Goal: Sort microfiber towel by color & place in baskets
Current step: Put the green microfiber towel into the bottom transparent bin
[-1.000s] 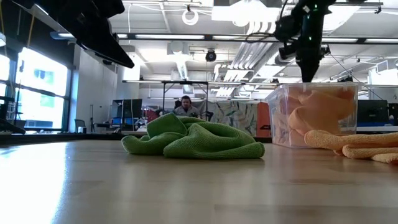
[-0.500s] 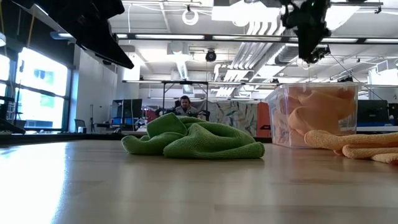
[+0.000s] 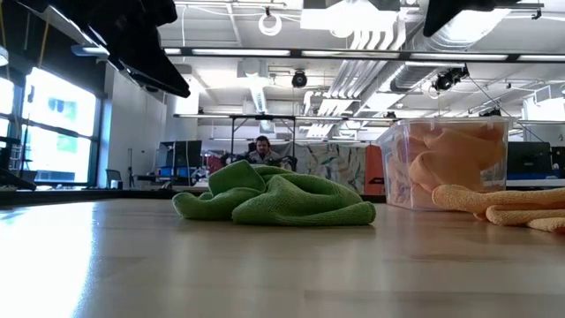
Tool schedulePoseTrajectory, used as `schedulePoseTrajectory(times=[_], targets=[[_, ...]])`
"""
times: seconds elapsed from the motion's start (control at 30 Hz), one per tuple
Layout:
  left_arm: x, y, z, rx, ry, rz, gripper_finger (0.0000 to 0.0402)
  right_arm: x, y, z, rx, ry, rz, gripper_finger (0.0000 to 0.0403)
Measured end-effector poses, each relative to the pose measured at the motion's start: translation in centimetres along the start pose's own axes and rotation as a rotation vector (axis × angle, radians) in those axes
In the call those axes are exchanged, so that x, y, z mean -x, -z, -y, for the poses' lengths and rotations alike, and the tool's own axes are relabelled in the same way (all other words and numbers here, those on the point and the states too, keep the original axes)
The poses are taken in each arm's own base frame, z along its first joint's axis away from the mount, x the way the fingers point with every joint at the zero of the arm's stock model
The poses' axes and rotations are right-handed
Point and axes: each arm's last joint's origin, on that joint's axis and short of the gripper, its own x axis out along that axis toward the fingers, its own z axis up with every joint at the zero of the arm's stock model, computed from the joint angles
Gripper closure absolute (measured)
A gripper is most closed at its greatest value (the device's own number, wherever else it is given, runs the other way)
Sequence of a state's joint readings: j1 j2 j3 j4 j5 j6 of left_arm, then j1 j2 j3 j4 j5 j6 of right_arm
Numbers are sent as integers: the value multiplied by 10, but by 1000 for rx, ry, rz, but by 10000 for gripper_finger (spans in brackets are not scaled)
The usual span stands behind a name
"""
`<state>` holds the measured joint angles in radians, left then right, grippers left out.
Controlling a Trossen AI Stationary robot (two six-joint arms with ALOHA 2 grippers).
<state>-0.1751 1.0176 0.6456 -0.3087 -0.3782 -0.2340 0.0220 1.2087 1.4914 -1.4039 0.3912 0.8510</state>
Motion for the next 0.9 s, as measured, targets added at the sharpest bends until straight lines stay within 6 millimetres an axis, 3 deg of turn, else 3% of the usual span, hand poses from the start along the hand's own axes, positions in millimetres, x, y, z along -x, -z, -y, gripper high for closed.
schedulePoseTrajectory(times=[0.27,0.57,0.7,0.9], targets=[[0,0,1,89,23,-6,275,-6,42,-58,4,-21,-16,401],[-4,6,6,124,238,-130,199,-29,92,-116,40,34,-2,402],[-8,6,8,129,206,-116,175,-40,114,-133,72,57,-14,402],[-9,-8,15,105,141,-91,173,-48,137,-148,141,66,-29,403]])
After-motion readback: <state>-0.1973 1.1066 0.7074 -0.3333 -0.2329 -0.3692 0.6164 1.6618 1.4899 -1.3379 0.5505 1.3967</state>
